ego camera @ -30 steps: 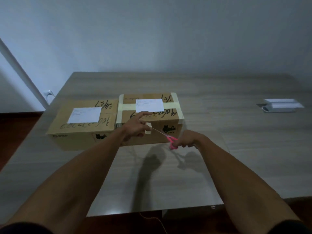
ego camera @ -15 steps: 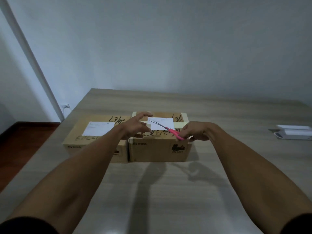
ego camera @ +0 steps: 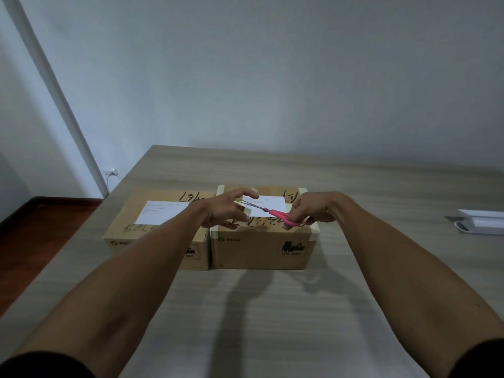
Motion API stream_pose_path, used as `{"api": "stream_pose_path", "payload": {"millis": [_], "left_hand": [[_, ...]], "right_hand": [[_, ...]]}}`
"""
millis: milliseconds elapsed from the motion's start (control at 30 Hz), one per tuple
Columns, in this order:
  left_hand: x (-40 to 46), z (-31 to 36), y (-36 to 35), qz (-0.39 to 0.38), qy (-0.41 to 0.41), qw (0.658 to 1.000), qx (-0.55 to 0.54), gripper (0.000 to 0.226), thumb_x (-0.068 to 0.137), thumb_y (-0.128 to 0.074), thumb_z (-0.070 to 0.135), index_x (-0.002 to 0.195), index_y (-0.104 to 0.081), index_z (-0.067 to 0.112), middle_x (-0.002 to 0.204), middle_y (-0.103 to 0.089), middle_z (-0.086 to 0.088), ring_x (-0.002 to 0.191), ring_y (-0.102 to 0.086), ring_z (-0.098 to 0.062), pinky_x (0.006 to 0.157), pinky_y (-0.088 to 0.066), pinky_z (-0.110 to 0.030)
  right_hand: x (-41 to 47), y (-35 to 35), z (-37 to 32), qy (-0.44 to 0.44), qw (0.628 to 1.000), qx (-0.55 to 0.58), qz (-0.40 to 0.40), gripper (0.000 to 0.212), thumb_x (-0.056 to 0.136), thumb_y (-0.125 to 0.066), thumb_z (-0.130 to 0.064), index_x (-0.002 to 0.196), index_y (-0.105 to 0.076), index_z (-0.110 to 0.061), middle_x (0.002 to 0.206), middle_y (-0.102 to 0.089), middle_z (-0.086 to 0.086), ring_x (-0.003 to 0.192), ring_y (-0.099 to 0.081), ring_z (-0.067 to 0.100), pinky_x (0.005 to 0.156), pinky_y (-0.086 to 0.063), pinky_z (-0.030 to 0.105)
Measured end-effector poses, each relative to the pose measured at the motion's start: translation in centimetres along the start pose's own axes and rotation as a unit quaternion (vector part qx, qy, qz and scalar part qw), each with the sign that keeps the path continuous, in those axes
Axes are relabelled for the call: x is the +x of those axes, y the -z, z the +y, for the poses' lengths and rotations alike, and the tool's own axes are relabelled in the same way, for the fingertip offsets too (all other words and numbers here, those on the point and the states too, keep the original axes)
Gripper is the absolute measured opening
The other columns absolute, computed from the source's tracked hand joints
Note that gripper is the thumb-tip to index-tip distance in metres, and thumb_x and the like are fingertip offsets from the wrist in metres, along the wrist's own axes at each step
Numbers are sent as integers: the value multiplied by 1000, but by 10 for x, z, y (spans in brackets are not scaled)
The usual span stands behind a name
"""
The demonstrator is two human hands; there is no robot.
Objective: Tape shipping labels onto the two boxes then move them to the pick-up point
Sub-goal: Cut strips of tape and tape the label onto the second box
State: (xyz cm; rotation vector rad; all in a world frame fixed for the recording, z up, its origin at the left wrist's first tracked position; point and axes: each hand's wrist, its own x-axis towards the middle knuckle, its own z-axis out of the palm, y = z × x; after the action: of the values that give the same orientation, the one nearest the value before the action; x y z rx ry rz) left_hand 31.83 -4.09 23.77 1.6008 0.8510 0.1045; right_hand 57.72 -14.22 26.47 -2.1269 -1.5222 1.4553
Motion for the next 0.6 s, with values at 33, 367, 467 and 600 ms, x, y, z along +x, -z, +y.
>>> {"api": "stream_pose_path", "payload": {"millis": [33,367,467,600], "left_hand": [[1,0,0,-2,0,1000,1,62,90,-69,-6,129,-58,41,113,-66,-10,99,-60,-24,84,-54,-39],[19,-7,0,31,-6,999,16,87,87,-71,-9,145,-39,47,113,-65,-16,94,-60,-26,75,-55,-36],[25,-15,6,77,-19,996,40,94,84,-74,-7,148,-33,47,109,-63,-23,92,-58,-28,76,-50,-38],[30,-22,9,143,-41,983,107,103,80,-80,-6,156,-26,38,113,-55,-12,95,-57,-25,75,-51,-31]], "right_hand": [[1,0,0,-2,1000,-2,1,19,81,-86,-26,92,-84,-11,95,-71,6,85,-51,17,68,-43,29],[14,0,2,-8,998,-33,60,5,80,-84,-15,78,-83,-10,88,-78,10,72,-60,12,55,-46,21],[28,-2,8,-39,991,-49,118,22,80,-87,-19,84,-77,0,83,-78,11,70,-72,15,62,-55,28],[48,-7,19,-97,966,7,238,35,81,-88,-25,84,-68,3,67,-69,7,59,-63,18,55,-51,30]]}}
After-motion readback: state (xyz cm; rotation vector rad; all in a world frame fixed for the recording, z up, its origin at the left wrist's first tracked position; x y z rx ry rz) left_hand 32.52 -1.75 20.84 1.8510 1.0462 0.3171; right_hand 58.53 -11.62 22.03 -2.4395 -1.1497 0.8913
